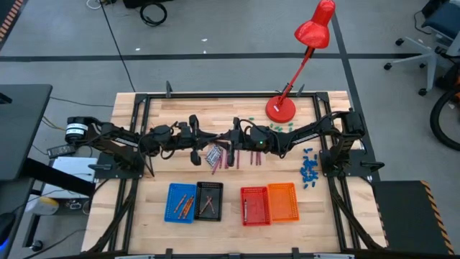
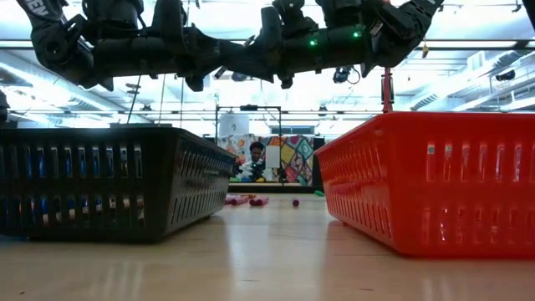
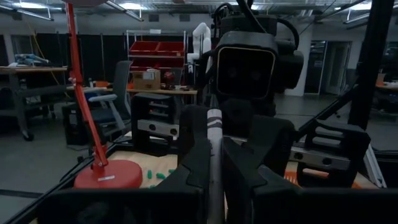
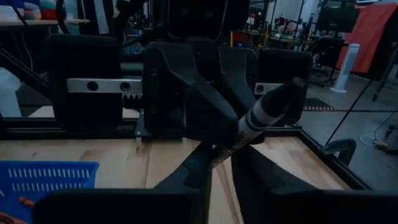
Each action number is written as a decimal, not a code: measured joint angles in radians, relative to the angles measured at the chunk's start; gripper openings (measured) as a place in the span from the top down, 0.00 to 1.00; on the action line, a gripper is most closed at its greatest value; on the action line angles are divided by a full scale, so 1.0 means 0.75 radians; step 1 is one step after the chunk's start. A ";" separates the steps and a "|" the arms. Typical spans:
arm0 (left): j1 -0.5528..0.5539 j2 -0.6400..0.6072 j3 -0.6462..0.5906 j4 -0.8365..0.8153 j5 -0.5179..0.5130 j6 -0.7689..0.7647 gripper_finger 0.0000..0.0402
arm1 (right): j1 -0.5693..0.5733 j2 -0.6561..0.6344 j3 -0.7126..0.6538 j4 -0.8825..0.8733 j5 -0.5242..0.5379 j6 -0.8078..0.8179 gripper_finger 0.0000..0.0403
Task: Sort crayons
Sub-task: Put the black crayon into the red basket, then put the orange crayon into the blue basket
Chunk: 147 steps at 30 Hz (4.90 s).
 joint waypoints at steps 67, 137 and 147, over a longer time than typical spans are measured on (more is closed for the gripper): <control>-0.139 -0.203 -0.002 -0.741 0.069 0.091 0.50 | 0.271 -0.155 0.001 -0.862 -0.157 0.884 0.90; 0.065 0.188 0.165 -1.071 -0.220 -0.087 0.57 | 0.282 -0.321 -0.157 -1.449 0.220 1.096 0.71; 0.190 0.396 0.340 -1.089 -0.216 0.025 0.57 | 0.260 -0.331 -0.184 -1.317 0.248 0.913 0.71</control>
